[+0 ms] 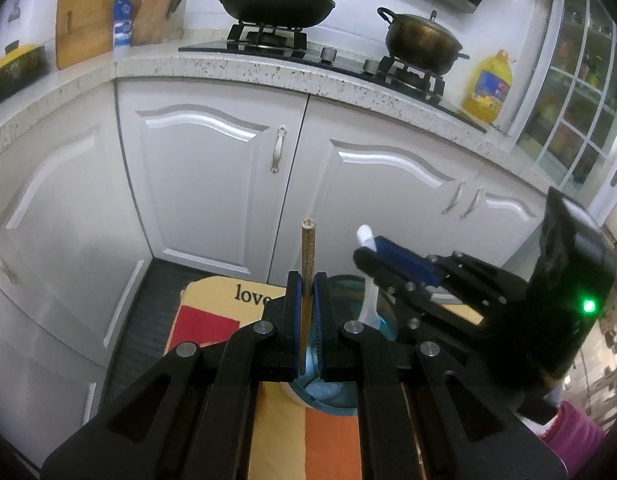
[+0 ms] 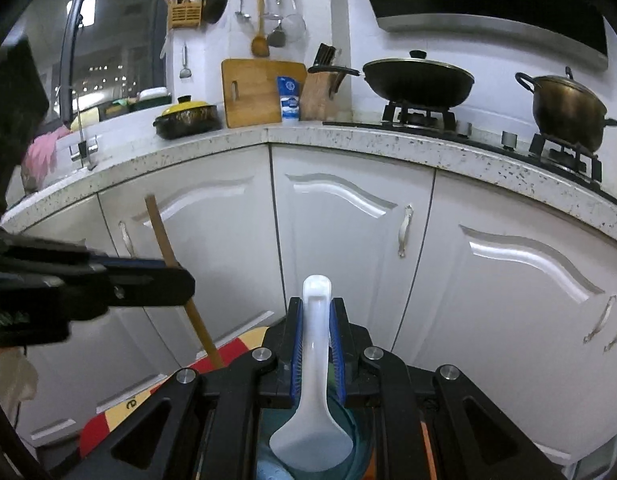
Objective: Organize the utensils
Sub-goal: 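Lower the chopstick and the white spoon into the cup opening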
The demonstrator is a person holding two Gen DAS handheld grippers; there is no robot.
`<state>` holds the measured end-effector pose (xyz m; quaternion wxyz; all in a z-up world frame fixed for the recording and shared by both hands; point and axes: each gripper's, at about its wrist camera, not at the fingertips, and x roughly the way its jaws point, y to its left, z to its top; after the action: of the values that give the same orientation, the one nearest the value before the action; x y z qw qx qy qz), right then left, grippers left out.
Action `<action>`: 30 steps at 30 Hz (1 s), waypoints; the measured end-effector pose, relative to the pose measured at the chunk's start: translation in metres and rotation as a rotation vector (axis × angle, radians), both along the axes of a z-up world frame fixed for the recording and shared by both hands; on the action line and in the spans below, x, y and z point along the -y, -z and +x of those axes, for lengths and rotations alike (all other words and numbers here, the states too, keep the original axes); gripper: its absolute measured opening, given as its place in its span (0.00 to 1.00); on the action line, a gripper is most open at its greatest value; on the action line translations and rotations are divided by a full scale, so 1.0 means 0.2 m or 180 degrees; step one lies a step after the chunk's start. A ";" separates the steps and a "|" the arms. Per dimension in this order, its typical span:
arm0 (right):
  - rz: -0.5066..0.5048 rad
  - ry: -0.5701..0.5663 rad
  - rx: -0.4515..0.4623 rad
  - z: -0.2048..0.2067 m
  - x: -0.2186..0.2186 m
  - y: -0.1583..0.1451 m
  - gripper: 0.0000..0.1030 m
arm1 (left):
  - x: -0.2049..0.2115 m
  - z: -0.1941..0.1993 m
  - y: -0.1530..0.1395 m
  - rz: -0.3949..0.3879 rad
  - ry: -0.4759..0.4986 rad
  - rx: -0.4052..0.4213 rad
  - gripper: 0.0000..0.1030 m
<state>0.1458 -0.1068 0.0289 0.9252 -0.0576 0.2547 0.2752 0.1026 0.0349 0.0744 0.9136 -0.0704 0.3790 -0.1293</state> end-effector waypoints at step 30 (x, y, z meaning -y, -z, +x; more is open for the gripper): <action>-0.0051 -0.0625 -0.0501 -0.12 0.15 -0.12 0.12 | 0.00 0.01 0.06 -0.0076 -0.0052 -0.0132 0.04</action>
<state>0.1228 -0.1363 0.0523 0.8705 -0.0679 0.3218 0.3661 0.1037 0.0354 0.0620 0.9056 -0.0871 0.3957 -0.1249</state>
